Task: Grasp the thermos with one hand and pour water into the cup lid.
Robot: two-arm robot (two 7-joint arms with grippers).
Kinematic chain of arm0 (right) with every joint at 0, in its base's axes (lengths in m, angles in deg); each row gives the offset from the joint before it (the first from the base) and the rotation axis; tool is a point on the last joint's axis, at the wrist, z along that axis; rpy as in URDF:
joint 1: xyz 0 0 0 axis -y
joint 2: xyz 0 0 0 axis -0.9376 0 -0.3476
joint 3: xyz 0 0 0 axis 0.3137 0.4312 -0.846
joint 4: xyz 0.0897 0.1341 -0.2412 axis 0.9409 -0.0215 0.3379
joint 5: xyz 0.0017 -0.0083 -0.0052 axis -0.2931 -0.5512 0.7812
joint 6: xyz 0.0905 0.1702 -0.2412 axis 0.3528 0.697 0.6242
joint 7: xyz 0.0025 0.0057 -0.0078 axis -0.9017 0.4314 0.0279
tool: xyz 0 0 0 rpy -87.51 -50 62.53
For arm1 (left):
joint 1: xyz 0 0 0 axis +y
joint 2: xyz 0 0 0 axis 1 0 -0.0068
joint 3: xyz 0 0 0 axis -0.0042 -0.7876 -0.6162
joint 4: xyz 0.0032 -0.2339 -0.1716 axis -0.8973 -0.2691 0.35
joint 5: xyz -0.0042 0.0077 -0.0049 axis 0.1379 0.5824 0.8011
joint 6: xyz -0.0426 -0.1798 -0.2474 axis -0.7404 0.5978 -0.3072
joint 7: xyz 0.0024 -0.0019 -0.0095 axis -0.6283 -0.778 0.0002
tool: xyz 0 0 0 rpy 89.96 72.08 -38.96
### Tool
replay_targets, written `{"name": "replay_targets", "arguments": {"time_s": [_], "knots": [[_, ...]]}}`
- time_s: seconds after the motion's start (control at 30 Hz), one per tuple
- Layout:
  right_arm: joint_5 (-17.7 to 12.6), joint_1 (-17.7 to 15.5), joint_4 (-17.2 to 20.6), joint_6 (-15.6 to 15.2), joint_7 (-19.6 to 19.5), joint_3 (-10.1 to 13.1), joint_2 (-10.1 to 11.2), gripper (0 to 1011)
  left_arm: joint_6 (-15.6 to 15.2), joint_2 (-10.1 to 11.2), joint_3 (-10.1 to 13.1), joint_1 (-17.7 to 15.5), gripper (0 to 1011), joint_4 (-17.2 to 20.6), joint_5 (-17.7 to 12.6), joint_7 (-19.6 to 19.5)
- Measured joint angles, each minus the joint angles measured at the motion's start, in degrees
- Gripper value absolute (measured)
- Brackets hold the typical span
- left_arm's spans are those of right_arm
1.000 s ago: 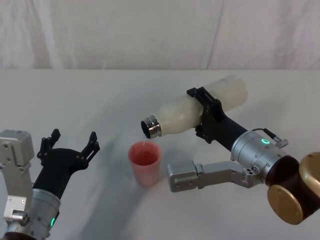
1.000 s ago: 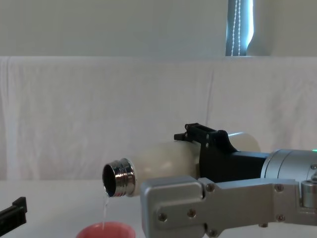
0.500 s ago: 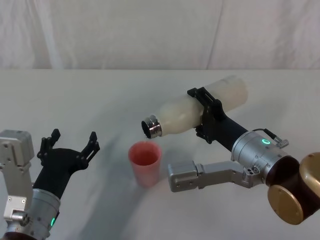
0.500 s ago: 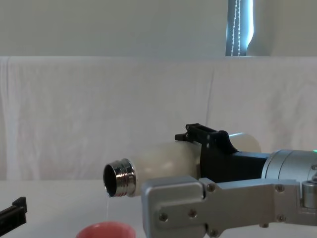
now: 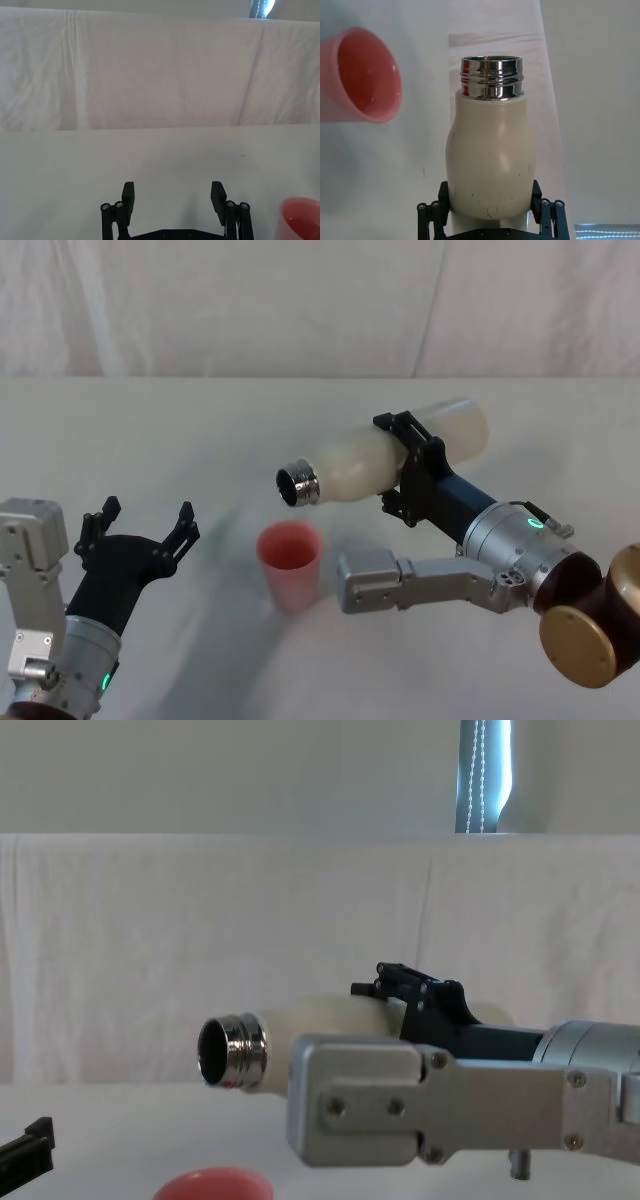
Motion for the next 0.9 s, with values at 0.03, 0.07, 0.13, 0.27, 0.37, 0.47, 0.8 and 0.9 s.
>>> {"name": "replay_targets", "arguments": {"time_s": [0.03, 0.07, 0.13, 0.27, 0.37, 0.47, 0.8, 0.9], "knots": [[-0.3, -0.1, 0.0, 0.1, -0.1, 0.1, -0.1, 951, 0.0, 0.0, 0.0, 0.0, 1001, 0.0, 0.0, 0.0], [-0.8, -0.2, 0.0, 0.3, -0.2, 0.3, -0.1, 950, 0.0, 0.0, 0.0, 0.0, 1001, 0.0, 0.0, 0.0], [-2.6, -0.6, 0.0, 0.9, -0.5, 1.1, -0.5, 950, 0.0, 0.0, 0.0, 0.0, 1001, 0.0, 0.0, 0.0], [-3.9, -1.0, 0.0, 1.4, -0.8, 1.6, -0.7, 951, 0.0, 0.0, 0.0, 0.0, 1001, 0.0, 0.0, 0.0], [-5.5, -1.2, 0.0, 2.2, -0.9, 2.2, -1.2, 951, 0.0, 0.0, 0.0, 0.0, 1001, 0.0, 0.0, 0.0], [-7.2, -1.6, 0.0, 2.8, -1.1, 2.8, -1.7, 951, 0.0, 0.0, 0.0, 0.0, 1001, 0.0, 0.0, 0.0], [-12.6, -2.6, -0.4, 4.5, -1.4, 4.8, -3.0, 951, 0.0, 0.0, 0.0, 0.0, 1001, 0.0, 0.0, 0.0], [-13.8, -2.9, -0.4, 4.9, -1.4, 5.4, -3.3, 951, 0.0, 0.0, 0.0, 0.0, 1001, 0.0, 0.0, 0.0]]}}
